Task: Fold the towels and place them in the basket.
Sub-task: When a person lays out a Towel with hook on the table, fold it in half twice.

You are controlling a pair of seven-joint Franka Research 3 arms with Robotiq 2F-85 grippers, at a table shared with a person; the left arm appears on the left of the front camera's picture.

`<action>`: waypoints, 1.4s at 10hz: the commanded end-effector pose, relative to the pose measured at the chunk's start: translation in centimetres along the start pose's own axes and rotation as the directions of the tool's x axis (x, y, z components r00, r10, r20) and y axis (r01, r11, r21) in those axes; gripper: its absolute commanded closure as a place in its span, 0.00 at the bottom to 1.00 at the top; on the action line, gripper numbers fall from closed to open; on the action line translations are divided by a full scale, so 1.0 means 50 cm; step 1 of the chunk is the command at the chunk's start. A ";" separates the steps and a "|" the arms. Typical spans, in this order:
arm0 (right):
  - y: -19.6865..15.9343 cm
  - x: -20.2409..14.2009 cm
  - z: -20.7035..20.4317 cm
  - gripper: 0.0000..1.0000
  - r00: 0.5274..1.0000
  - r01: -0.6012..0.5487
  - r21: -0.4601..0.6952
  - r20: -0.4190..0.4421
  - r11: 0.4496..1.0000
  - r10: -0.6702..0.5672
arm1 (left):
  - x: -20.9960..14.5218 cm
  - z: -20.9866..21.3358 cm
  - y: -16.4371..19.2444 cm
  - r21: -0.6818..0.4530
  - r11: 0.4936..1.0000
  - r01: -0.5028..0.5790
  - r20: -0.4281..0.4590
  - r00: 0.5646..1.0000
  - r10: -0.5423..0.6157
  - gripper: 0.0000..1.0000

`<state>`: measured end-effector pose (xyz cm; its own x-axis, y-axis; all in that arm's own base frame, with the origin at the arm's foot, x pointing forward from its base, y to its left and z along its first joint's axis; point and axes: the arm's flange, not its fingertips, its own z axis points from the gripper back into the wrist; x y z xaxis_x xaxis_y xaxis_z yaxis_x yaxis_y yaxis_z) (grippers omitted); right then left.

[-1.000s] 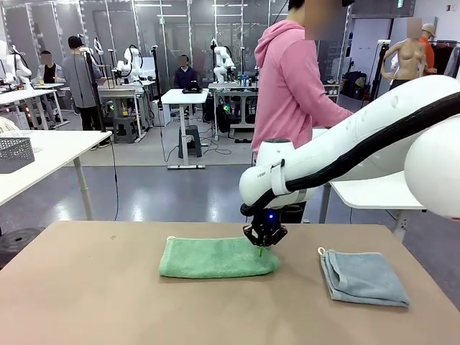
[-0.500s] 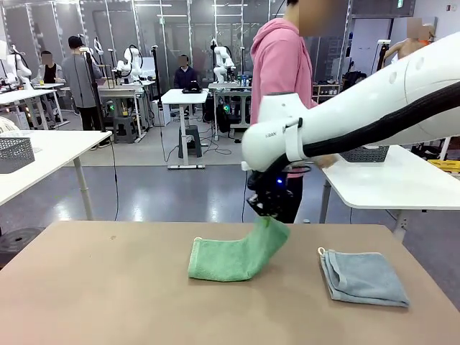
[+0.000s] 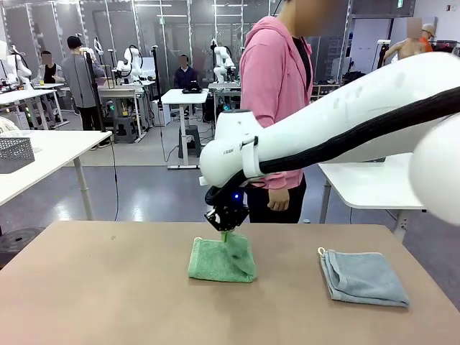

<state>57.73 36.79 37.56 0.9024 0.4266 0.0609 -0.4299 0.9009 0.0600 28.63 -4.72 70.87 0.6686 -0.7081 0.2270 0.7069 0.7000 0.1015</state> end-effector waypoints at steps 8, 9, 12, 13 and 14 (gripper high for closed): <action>0.058 0.069 -0.059 0.04 0.980 0.194 0.109 0.008 0.975 -0.196 | -0.001 -0.002 0.000 0.008 1.000 0.004 -0.004 1.000 -0.004 0.00; 0.053 0.065 -0.054 0.00 0.979 0.199 0.118 0.013 0.973 -0.202 | -0.001 -0.002 0.000 0.008 1.000 0.004 -0.004 1.000 -0.004 0.00; 0.040 0.055 -0.043 0.00 0.980 0.192 0.163 0.028 0.968 -0.199 | -0.001 -0.002 0.000 0.008 1.000 0.004 -0.004 1.000 -0.004 0.00; 0.033 0.051 -0.041 0.00 0.980 0.188 0.181 0.033 0.965 -0.197 | -0.001 -0.002 0.000 0.008 1.000 0.004 -0.004 1.000 -0.004 0.00; 0.024 0.046 -0.037 0.00 0.979 0.192 0.194 0.037 0.962 -0.203 | -0.001 -0.002 0.000 0.008 1.000 0.004 -0.004 1.000 -0.004 0.00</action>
<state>60.41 40.50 35.98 0.9722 0.2240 0.0688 -0.2339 0.9444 0.2312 28.63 -4.72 70.87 0.6686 -0.7081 0.2269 0.7069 0.7000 0.1015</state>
